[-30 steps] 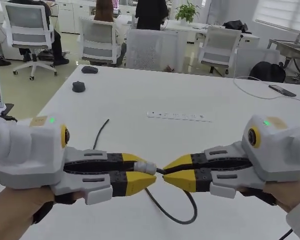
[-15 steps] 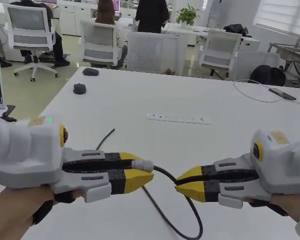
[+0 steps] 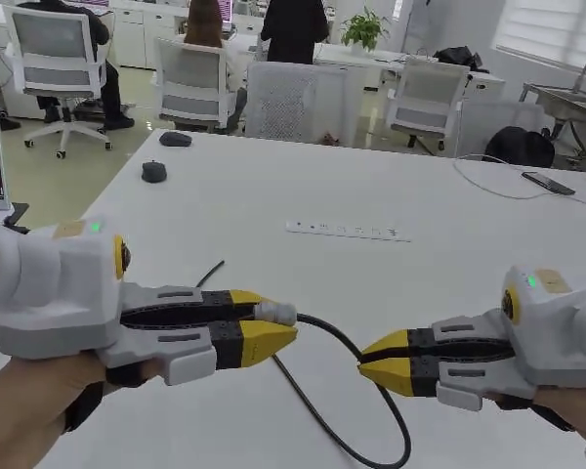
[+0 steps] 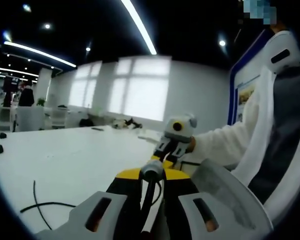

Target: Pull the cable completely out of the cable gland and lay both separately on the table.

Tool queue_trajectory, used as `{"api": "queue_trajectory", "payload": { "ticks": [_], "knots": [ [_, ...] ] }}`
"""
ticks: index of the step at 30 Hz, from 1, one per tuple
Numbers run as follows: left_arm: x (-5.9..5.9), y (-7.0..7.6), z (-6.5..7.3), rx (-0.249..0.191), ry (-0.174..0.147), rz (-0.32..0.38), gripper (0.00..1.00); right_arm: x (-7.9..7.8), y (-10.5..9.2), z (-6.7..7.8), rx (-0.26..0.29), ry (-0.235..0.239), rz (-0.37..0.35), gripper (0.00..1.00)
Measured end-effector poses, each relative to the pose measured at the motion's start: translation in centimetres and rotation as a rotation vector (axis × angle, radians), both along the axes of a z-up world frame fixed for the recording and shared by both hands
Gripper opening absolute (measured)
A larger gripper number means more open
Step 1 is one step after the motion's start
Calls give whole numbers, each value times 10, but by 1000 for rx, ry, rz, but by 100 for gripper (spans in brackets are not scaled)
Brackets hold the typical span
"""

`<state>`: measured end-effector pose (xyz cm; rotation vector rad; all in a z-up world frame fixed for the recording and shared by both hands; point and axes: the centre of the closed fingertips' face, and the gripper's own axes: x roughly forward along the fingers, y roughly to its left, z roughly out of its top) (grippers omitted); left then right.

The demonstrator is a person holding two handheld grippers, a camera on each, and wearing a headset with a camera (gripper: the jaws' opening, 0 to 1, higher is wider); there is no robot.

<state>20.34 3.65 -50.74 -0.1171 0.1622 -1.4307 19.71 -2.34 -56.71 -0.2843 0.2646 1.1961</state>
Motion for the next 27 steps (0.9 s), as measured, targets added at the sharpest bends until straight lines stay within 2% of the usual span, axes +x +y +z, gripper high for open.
{"api": "queue_trajectory", "payload": {
  "ticks": [2,6,9,14,17,27],
  "knots": [
    [0,0,-1,4,-1,4,16,0,1,0,-20,-22,3,4],
    [1,0,-1,5,3,9,16,-2,5,5,-45,-26,13,6],
    [-1,-1,-2,13,4,0,16,-3,14,16,-33,-36,22,14],
    [-4,-3,-5,28,-2,-9,16,-9,40,39,19,-68,101,13],
    [-3,-3,-5,25,-2,-8,16,-8,51,48,39,-82,126,13],
    [0,0,-3,9,5,5,16,-4,60,47,44,-67,152,3]
  ]
}}
